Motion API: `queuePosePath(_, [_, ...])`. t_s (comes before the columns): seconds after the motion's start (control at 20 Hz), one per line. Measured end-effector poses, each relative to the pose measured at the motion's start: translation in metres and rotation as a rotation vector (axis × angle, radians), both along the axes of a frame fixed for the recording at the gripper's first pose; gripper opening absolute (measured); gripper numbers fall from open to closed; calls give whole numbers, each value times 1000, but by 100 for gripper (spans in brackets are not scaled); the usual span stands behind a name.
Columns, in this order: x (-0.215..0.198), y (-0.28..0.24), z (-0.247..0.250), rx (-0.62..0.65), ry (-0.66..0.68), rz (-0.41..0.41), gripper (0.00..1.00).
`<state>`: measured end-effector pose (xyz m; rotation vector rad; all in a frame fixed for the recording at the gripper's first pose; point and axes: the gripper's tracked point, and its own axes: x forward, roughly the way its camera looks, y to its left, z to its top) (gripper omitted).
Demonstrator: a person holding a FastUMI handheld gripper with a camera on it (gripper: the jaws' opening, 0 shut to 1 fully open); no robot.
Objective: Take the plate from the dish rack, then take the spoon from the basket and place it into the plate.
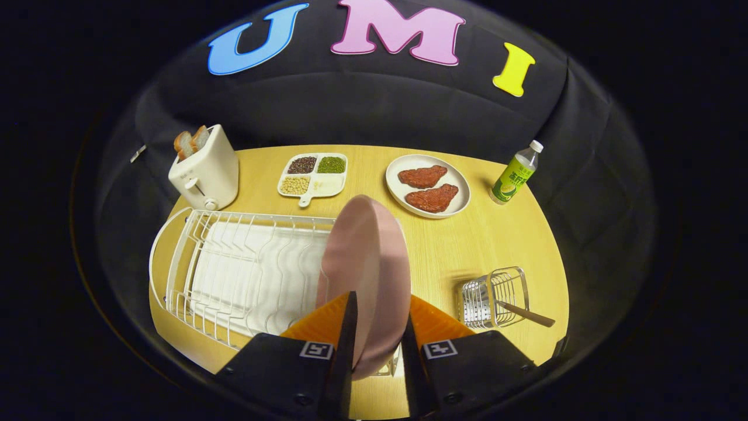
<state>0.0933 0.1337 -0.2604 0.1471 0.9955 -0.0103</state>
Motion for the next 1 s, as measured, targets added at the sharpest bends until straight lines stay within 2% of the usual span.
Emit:
queuePosePath(0.1, [1, -7, -3, -30, 24, -40, 35])
queuePosePath(0.2, [5, -10, 5, -36, 32, -62, 30])
queuePosePath(0.6, [34, -22, 39, -185, -62, 47, 25])
queuePosePath(0.75, [35, -28, 50, -185, -84, 45, 25])
queuePosePath(1.0, [21, -43, 78, -113, -142, 37, 25])
